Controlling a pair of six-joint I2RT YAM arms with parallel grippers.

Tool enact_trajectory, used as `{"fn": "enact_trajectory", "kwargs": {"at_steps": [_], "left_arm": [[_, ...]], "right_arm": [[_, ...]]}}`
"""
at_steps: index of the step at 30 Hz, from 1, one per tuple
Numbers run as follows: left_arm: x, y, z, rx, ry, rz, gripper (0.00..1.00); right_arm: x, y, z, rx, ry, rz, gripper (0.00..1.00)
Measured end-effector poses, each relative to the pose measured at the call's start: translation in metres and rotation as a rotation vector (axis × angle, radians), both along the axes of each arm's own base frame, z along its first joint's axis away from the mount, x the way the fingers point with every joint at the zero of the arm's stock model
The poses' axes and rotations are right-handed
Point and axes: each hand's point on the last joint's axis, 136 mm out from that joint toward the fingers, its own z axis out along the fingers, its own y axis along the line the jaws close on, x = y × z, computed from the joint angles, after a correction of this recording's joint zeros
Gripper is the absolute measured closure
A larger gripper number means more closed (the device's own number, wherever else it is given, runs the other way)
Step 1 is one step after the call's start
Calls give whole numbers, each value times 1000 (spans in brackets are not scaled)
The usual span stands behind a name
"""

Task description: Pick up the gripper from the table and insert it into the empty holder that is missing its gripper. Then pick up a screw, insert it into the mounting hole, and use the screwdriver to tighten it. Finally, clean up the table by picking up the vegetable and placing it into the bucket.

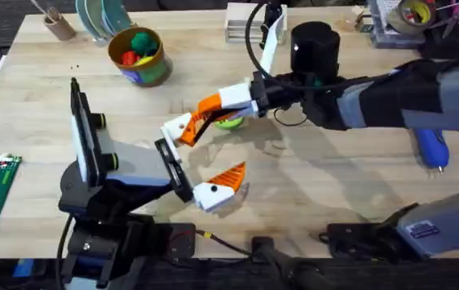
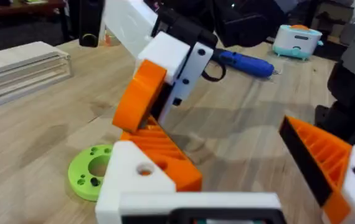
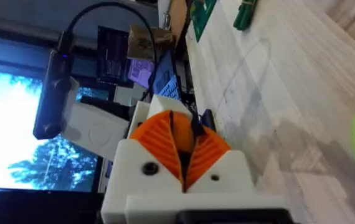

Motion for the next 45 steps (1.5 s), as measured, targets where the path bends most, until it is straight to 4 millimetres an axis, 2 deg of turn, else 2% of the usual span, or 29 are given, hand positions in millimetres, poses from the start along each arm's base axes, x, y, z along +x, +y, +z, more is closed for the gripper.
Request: {"fn": "enact_trajectory", "kwargs": {"at_steps": [25,36,45], "left_arm": [[34,24,6,-42,30,244,8],[45,35,5,-47,40,331,8],[49,39,5,-50,39,362,8]], "right_arm": [[17,32,1,-35,50,-218,987],[15,51,-1,-48,44,-298,988],[14,58,-1,-52,27,-337,989]]}}
